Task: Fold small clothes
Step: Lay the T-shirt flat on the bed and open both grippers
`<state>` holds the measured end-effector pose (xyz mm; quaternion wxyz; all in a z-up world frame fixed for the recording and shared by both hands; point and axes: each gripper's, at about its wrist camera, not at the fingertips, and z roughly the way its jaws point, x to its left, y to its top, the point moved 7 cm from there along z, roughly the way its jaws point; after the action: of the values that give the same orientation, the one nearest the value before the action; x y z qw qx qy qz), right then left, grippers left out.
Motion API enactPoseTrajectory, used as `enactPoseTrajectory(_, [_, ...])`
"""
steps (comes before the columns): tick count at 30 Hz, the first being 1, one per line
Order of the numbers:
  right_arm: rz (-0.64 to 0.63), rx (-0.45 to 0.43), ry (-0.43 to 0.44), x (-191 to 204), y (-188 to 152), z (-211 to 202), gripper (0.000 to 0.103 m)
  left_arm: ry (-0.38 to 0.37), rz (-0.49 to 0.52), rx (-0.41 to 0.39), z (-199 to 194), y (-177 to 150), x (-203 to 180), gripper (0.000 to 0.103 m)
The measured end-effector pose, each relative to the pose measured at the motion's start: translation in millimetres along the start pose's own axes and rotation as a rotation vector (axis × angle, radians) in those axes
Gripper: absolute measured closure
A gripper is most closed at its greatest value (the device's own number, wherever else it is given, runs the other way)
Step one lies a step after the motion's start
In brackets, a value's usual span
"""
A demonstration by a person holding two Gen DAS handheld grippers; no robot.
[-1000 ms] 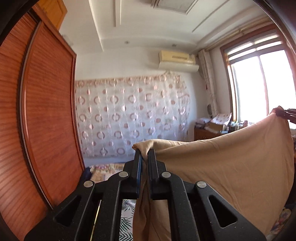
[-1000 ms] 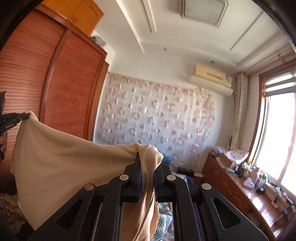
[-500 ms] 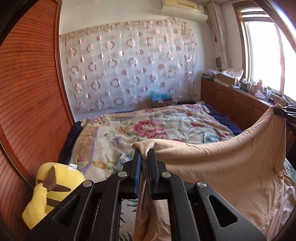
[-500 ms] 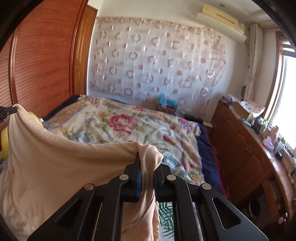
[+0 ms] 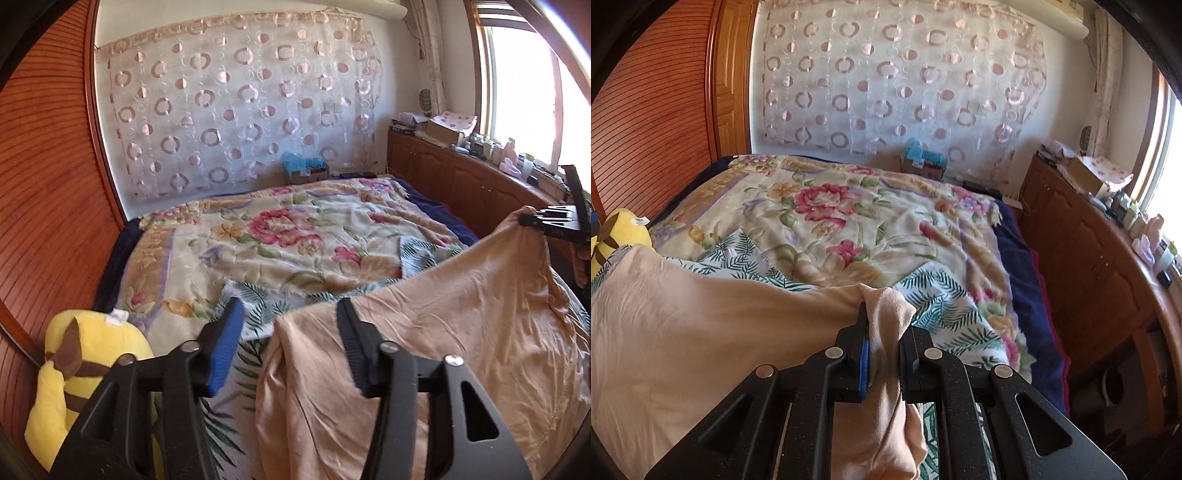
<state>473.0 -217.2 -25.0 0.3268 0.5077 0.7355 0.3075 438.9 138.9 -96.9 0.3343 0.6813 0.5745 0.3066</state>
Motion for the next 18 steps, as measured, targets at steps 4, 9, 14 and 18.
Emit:
enactPoseTrajectory(4, [-0.001, 0.019, -0.004, -5, -10, -21, 0.064, -0.057, 0.024, 0.030, -22, -27, -18, 0.023])
enactPoseTrajectory(9, [0.057, 0.033, 0.056, -14, -40, -58, 0.055, -0.084, 0.040, 0.108, -46, -69, -42, 0.023])
enactPoseTrajectory(14, [0.048, 0.078, 0.088, -17, -83, -100, 0.055, -0.087, 0.069, 0.162, -66, -102, -55, 0.023])
enactPoseTrajectory(18, [0.106, 0.118, 0.113, -28, -111, -127, 0.055, -0.101, 0.042, 0.192, -76, -117, -58, 0.023])
